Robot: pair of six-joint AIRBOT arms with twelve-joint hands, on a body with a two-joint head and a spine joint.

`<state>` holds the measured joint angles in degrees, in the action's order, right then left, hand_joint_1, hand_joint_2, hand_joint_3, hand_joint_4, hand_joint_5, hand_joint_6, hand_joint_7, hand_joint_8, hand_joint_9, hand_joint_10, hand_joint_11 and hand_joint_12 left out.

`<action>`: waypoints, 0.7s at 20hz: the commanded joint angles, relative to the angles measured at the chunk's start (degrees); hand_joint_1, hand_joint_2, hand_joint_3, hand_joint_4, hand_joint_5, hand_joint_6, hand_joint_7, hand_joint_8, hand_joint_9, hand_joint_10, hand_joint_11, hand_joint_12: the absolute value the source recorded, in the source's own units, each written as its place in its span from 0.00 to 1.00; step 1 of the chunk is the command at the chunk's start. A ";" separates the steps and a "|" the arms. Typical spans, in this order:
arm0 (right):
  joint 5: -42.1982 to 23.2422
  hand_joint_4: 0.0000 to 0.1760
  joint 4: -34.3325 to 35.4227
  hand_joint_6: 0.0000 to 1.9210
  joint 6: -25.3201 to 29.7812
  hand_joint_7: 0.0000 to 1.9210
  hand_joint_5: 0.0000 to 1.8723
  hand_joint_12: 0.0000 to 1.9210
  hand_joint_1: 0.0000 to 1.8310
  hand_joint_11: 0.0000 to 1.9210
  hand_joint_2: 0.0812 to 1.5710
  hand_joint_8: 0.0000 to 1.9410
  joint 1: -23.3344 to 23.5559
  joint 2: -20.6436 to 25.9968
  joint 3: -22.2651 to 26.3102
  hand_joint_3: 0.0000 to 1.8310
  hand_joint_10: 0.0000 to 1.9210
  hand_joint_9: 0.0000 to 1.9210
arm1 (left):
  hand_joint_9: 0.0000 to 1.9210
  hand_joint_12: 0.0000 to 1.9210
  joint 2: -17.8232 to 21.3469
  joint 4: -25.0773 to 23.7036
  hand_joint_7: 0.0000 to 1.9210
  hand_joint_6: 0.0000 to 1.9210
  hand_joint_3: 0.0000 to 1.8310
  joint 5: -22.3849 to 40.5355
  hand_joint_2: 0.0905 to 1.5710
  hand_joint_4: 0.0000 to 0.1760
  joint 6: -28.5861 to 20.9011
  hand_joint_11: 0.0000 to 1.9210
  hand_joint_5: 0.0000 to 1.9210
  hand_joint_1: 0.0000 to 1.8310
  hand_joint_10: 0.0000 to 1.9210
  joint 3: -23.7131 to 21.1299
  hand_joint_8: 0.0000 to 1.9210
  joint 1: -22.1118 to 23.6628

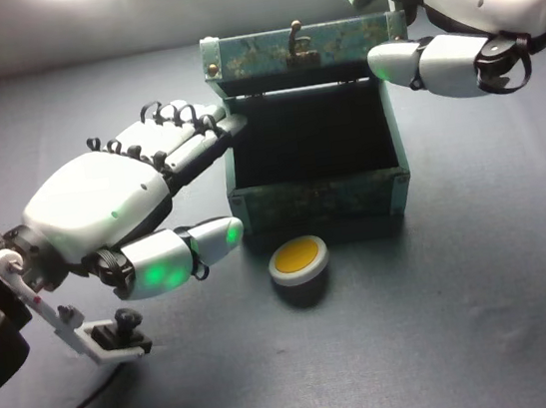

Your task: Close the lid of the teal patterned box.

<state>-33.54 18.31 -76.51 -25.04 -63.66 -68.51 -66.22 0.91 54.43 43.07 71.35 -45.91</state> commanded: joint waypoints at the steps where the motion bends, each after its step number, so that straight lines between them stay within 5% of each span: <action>1: -7.11 0.00 -0.60 0.53 0.29 0.27 0.03 1.00 0.00 0.32 0.90 0.62 -0.13 0.58 0.39 0.00 0.84 0.31 | 0.00 0.00 0.05 0.50 0.00 0.00 0.00 7.75 0.90 0.31 -0.53 0.00 0.00 0.01 0.00 -0.18 0.00 0.11; 2: -7.39 0.00 -0.73 0.48 0.51 0.21 0.04 1.00 0.00 0.21 0.90 0.59 -0.67 0.75 0.76 0.00 0.79 0.21 | 0.00 0.00 -0.05 0.86 0.00 0.00 0.00 8.21 0.90 0.42 -0.77 0.00 0.00 0.02 0.00 -0.46 0.00 -0.60; 3: -7.54 0.00 -0.81 0.48 0.73 0.21 0.04 1.00 0.00 0.21 0.90 0.59 -1.02 0.87 0.98 0.00 0.79 0.21 | 0.00 0.00 -0.16 1.04 0.00 0.00 0.00 8.44 0.90 0.42 -1.02 0.00 0.00 0.02 0.00 -0.60 0.00 -1.09; 4: -7.76 0.00 -0.92 0.40 1.12 0.15 0.04 1.00 0.00 0.08 0.89 0.44 -1.50 1.02 1.20 0.00 0.67 0.10 | 0.00 0.00 -0.32 1.25 0.00 0.00 0.00 8.70 0.90 0.38 -1.36 0.00 0.00 0.02 0.00 -0.72 0.00 -1.70; 5: -8.01 0.00 -1.01 0.26 1.52 0.21 0.08 1.00 0.00 0.18 0.89 0.48 -1.93 1.19 1.43 0.00 0.73 0.18 | 0.00 0.00 -0.49 1.57 0.00 0.00 0.00 8.83 0.90 0.41 -1.63 0.00 0.00 0.02 0.00 -0.84 0.00 -2.26; 7: -8.57 0.00 -1.01 0.27 2.40 0.16 0.09 1.00 0.00 0.12 0.90 0.46 -2.84 1.56 1.77 0.00 0.71 0.12 | 0.00 0.00 -0.83 2.23 0.00 0.00 0.00 8.96 0.91 0.36 -1.89 0.01 0.00 0.04 0.00 -1.01 0.00 -3.27; 8: -8.90 0.00 -1.02 0.37 2.99 0.13 0.06 1.00 0.00 0.10 0.88 0.50 -3.48 1.74 1.93 0.00 0.75 0.09 | 0.00 0.01 -0.91 2.40 0.00 0.00 0.00 8.96 0.92 0.27 -2.05 0.01 0.00 0.06 0.00 -1.09 0.00 -3.75; 9: -9.36 0.00 -1.02 0.49 3.74 0.11 0.00 1.00 0.00 0.13 0.87 0.61 -4.14 1.85 2.07 0.00 0.83 0.09 | 0.00 0.12 -0.92 2.44 0.00 0.00 0.00 8.74 0.92 0.15 -2.22 0.00 0.00 0.10 0.00 -1.23 0.00 -4.23; 11: -9.88 0.00 -1.02 0.50 4.71 0.10 0.00 1.00 0.00 0.12 0.87 0.61 -4.83 2.09 2.20 0.00 0.83 0.07 | 0.00 0.21 -0.84 2.43 0.00 0.00 0.00 8.13 0.92 0.15 -2.23 0.00 0.00 0.10 0.00 -1.47 0.00 -4.88; 12: -10.21 0.00 -1.02 0.50 5.24 0.10 0.01 1.00 0.00 0.14 0.86 0.62 -5.30 2.21 2.33 0.00 0.84 0.08 | 0.00 0.14 -0.76 2.43 0.00 0.00 0.00 7.98 0.92 0.24 -2.27 0.00 0.00 0.08 0.00 -1.59 0.00 -5.25; 14: -10.79 0.00 -1.02 0.47 5.65 0.14 0.01 1.00 0.00 0.23 0.86 0.68 -5.99 2.69 2.82 0.00 0.88 0.15 | 0.00 0.21 -0.36 2.43 0.00 0.00 0.00 7.90 0.93 0.17 -2.43 0.00 0.00 0.10 0.00 -2.04 0.00 -6.14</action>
<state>-37.26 17.93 -71.16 -31.40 -61.30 -65.56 -66.02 3.88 58.87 41.10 69.36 -51.92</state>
